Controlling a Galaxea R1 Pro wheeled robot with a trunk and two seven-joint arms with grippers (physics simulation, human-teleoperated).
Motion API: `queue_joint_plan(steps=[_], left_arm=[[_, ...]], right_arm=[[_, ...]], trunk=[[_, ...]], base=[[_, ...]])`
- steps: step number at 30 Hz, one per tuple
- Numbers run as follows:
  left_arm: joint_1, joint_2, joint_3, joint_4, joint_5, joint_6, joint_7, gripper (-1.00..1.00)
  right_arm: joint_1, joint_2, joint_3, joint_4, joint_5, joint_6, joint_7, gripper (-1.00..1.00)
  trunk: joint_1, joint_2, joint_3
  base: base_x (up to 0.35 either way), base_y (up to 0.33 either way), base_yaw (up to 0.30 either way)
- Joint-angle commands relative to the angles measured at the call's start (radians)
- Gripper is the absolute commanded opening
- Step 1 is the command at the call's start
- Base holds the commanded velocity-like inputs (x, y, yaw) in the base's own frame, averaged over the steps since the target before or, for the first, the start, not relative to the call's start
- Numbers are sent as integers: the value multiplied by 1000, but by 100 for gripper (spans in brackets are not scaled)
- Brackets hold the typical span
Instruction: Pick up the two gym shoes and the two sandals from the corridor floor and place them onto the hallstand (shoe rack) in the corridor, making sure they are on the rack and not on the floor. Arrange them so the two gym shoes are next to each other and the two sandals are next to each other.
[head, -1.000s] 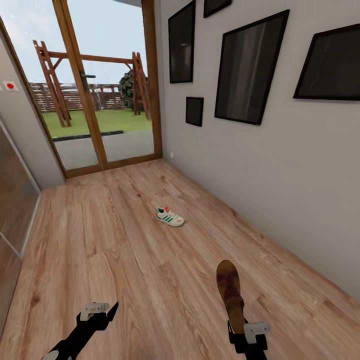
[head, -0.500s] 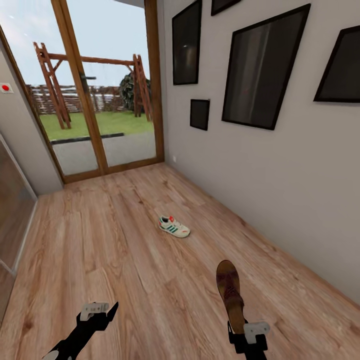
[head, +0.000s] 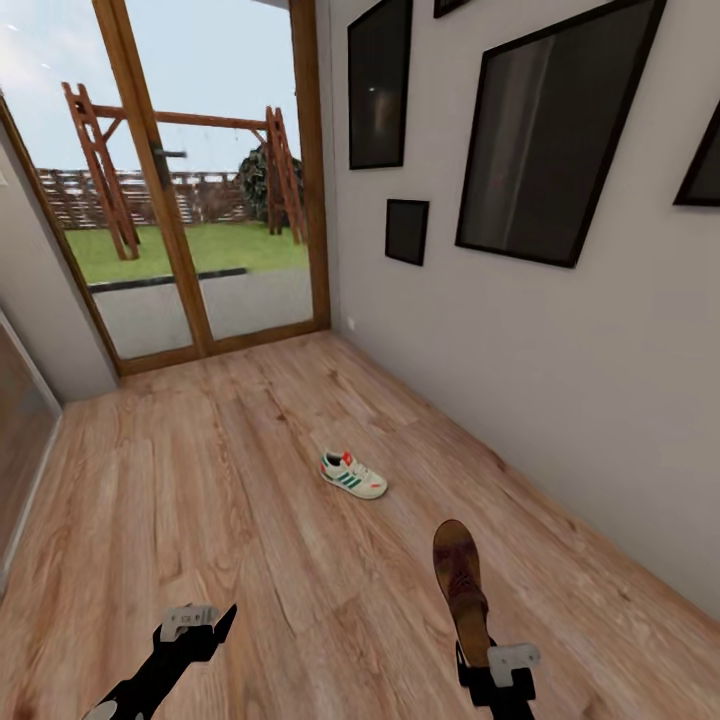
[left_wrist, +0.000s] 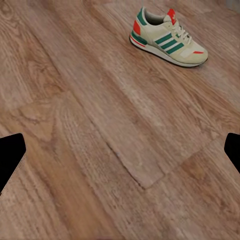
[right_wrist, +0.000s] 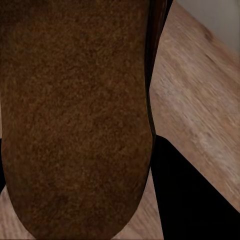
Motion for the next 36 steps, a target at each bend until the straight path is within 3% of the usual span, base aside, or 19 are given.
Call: queue_joint_plan(steps=[1, 14, 27, 36], left_arm=[[-1, 0, 2, 1, 9, 1, -8, 100], [-1, 0, 2, 1, 9, 0, -8, 100], [-1, 1, 2, 1, 10, -1, -8, 100], [-1, 1, 3, 1, 11, -1, -8, 100]], right_arm=[[-1, 0, 3, 1, 7, -1, -9, -100], [-1, -1, 3, 0, 6, -1, -10, -100], [-1, -1, 3, 1, 6, -1, -10, -100], [-1, -1, 3, 2, 6, -1, -10, -100]], trunk=[[0, 0, -1], [0, 0, -1], [0, 0, -1], [0, 0, -1]], base=[[334, 5, 0], [330, 38, -3], [258, 217, -214], [233, 241, -29]])
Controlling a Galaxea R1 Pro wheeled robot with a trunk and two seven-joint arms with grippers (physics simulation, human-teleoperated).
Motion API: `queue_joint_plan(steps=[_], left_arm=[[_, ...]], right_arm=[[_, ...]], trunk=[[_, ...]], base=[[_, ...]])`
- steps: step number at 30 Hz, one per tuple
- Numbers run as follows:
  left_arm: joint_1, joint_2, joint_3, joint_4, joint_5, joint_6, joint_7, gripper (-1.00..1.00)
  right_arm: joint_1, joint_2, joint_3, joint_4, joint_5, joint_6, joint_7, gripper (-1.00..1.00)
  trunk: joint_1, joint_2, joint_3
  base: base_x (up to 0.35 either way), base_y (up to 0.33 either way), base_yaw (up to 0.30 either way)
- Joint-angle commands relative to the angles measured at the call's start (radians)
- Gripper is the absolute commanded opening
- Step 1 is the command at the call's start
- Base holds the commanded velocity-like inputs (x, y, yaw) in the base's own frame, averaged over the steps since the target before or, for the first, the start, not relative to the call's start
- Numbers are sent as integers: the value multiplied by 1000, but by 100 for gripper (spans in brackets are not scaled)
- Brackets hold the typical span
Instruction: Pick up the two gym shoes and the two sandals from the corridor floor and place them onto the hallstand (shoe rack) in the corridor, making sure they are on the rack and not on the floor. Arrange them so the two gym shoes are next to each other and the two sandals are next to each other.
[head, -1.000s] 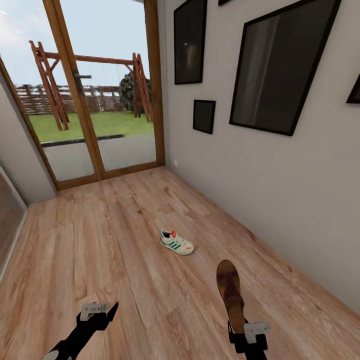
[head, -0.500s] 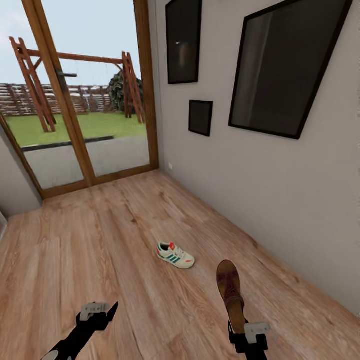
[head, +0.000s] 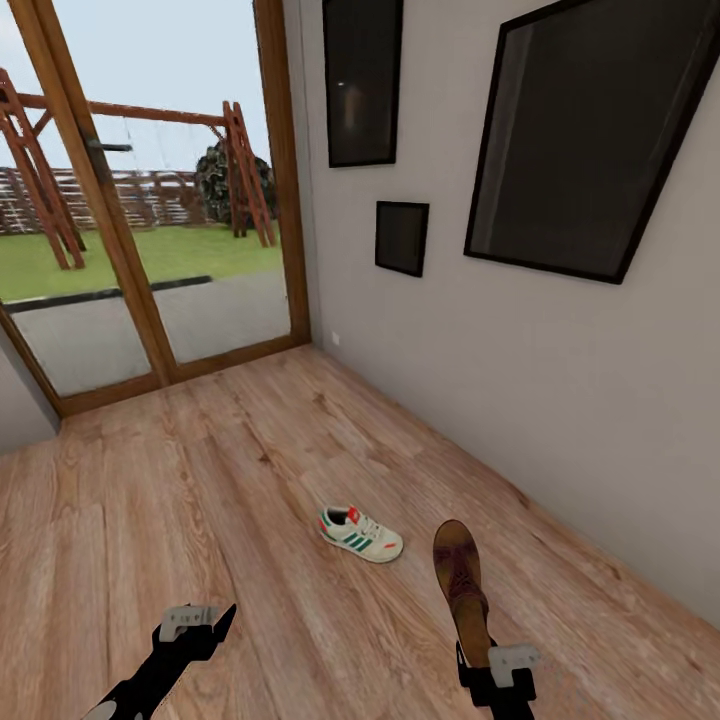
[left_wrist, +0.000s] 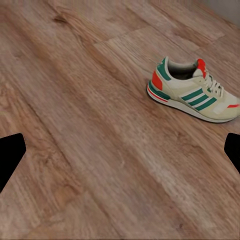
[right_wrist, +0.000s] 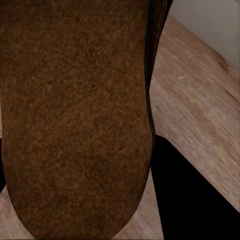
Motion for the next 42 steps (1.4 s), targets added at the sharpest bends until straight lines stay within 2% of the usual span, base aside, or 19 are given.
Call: queue_joint_plan(steps=[1, 15, 26, 42], left_arm=[[-1, 0, 2, 2, 9, 0, -8, 100], [-1, 0, 3, 2, 9, 0, -8, 100], [-1, 0, 3, 2, 9, 0, -8, 100], [-1, 0, 3, 2, 9, 0, -8, 100]], right_arm=[[-1, 0, 2, 1, 7, -1, -8, -100], [-1, 0, 2, 1, 7, -1, -8, -100], [-1, 0, 2, -1, 7, -2, -8, -100], [-1, 0, 2, -1, 7, -1, -8, -100]], trunk=[[0, 0, -1], [0, 0, -1], [0, 0, -1], [0, 0, -1]], base=[[232, 241, -2], [230, 243, 7], [257, 228, 190], [251, 159, 6]])
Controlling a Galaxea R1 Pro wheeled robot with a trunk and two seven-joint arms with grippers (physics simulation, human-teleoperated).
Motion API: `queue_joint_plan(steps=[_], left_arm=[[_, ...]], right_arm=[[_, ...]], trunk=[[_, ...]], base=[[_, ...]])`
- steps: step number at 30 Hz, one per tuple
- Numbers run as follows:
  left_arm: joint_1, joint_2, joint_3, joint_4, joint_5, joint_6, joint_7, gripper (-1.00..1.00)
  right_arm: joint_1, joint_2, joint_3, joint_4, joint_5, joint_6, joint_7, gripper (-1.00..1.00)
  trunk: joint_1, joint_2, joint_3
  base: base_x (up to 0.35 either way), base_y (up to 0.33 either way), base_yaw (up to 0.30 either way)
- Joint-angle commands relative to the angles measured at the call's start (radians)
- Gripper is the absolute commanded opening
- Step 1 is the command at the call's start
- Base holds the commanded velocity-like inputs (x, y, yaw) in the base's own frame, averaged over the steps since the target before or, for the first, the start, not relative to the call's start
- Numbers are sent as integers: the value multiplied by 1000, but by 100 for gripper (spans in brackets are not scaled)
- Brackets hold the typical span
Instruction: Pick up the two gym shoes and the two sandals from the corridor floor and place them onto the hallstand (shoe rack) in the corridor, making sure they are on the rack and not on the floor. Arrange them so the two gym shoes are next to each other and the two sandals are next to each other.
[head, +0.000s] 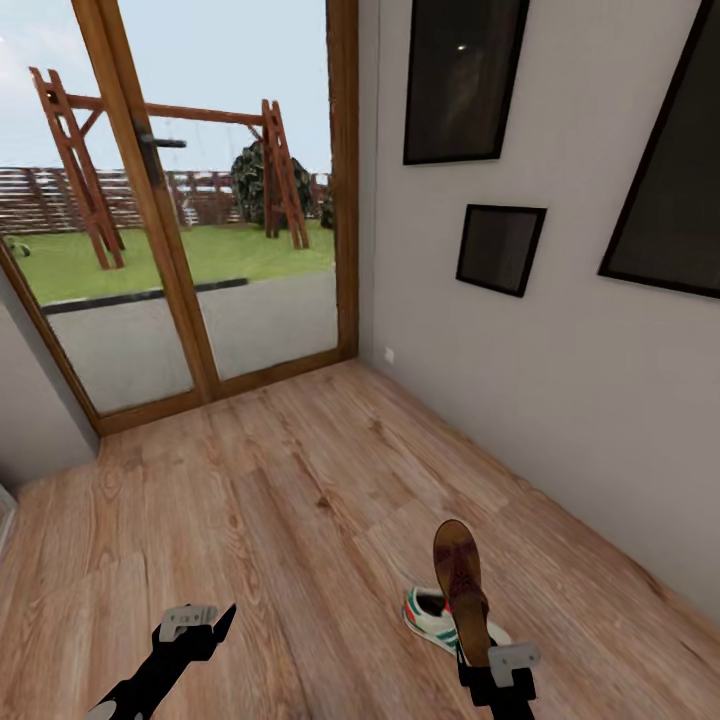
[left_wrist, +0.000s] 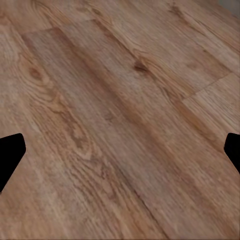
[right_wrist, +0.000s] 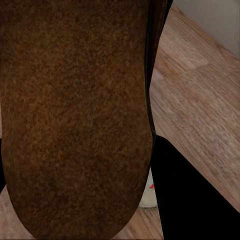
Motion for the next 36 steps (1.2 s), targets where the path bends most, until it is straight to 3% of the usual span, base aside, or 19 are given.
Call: queue_joint_plan(steps=[1, 10, 36], left_arm=[[-1, 0, 2, 1, 9, 1, -8, 100], [-1, 0, 2, 1, 9, 1, -8, 100], [-1, 0, 2, 1, 9, 2, -7, 100]], right_arm=[[-1, 0, 3, 1, 7, 0, -9, -100], [-1, 0, 3, 1, 7, -1, -9, -100], [-1, -1, 3, 1, 7, 0, -9, -100]], trunk=[[0, 0, -1], [0, 0, -1], [0, 0, -1]], base=[[64, 46, 0], [56, 16, 0], [267, 196, 0]])
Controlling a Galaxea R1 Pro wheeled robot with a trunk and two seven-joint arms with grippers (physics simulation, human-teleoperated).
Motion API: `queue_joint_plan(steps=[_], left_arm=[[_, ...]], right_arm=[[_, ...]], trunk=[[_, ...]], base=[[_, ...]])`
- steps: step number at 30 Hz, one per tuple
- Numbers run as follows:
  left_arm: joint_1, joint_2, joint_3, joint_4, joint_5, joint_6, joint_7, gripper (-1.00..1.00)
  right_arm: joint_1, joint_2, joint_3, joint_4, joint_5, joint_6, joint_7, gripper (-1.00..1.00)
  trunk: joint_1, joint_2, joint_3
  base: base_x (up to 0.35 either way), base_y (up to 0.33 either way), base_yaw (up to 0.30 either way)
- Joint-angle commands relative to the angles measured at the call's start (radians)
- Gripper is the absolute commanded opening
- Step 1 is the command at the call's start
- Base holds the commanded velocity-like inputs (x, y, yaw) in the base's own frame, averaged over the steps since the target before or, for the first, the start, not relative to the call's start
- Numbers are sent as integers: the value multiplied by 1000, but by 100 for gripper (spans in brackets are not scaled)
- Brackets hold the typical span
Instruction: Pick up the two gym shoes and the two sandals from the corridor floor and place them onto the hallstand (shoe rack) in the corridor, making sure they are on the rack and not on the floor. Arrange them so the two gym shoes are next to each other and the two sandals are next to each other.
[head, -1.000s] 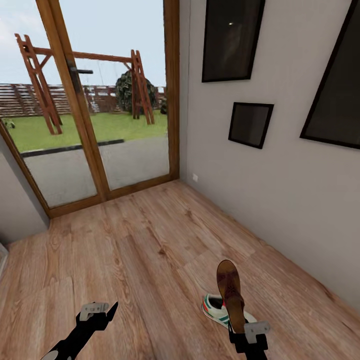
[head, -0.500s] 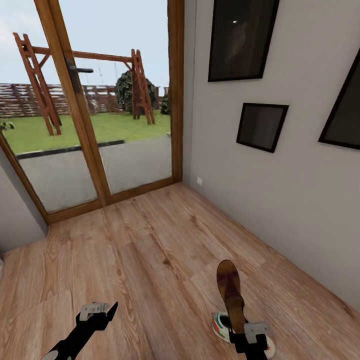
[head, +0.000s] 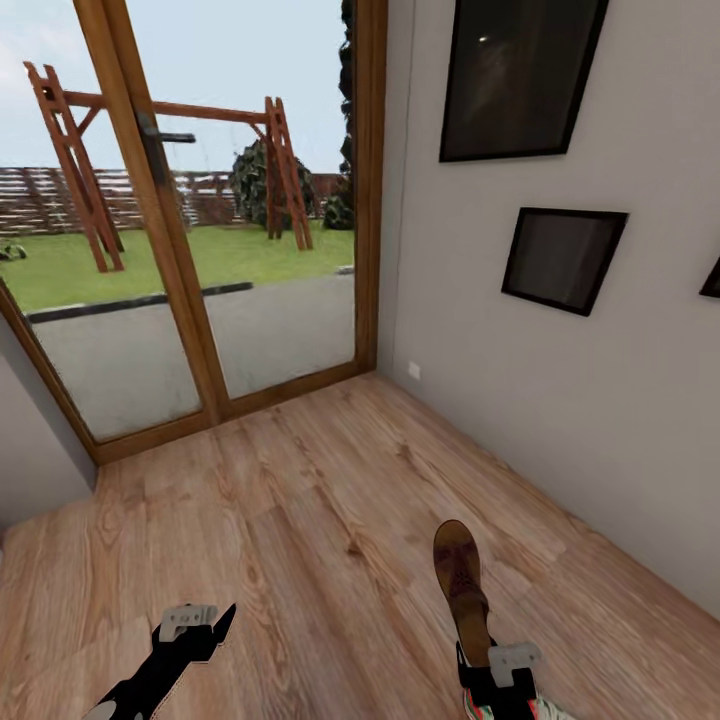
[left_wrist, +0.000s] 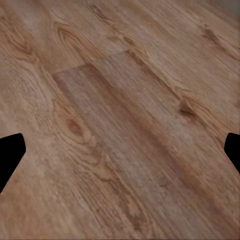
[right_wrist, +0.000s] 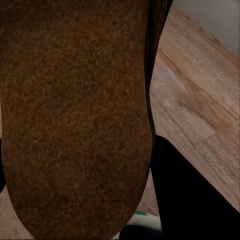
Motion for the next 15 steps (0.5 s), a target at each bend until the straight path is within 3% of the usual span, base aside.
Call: queue_joint_plan(steps=[1, 9, 15], left_arm=[[-1, 0, 2, 1, 9, 0, -8, 100], [-1, 0, 2, 1, 9, 1, -8, 100], [-1, 0, 2, 1, 9, 1, -8, 100]], right_arm=[[-1, 0, 2, 0, 7, -1, -8, -100], [-1, 0, 2, 0, 6, -1, -8, -100], [-1, 0, 2, 0, 6, -1, -8, -100]], trunk=[[0, 0, -1], [0, 0, -1], [0, 0, -1]], base=[[255, 225, 0], [254, 225, -7], [255, 225, -182]])
